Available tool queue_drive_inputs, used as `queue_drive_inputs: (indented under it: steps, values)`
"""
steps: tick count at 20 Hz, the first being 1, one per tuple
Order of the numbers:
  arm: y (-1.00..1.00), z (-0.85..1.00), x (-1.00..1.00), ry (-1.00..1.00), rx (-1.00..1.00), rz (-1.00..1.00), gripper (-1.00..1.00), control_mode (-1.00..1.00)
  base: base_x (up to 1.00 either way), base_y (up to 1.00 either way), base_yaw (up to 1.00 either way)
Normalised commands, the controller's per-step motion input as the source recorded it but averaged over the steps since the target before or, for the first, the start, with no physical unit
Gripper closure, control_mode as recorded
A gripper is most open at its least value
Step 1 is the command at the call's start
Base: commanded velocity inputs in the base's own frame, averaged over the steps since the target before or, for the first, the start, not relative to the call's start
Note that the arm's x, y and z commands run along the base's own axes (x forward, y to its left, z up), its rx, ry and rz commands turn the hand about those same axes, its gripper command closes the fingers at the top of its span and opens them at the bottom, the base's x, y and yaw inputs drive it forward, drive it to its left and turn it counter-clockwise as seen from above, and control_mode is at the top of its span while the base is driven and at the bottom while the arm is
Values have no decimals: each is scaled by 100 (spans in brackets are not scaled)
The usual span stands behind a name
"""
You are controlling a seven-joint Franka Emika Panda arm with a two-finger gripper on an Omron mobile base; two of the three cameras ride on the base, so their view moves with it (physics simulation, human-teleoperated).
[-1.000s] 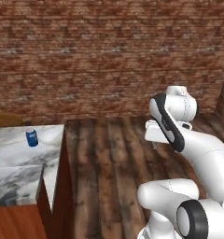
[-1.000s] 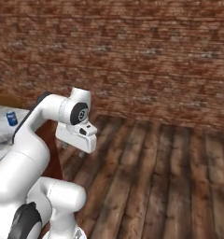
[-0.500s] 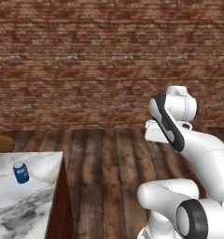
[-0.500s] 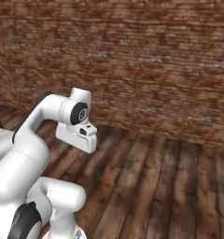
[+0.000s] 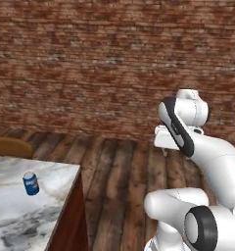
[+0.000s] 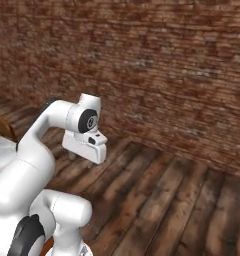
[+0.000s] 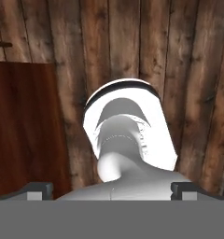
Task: Four empty soda cans are scattered around the kitchen. Gather all the cans and cluster them next to the stove for recycling.
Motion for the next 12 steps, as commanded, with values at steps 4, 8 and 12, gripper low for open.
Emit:
queue_drive_inputs:
  steps: [4,8,12]
  values:
    - [0,0,0,0,0,0,-100,100,10,0,50]
    - [0,0,0,0,0,0,-100,100,10,0,50]
    - [0,0,0,0,0,0,-100,100,17,-8,50]
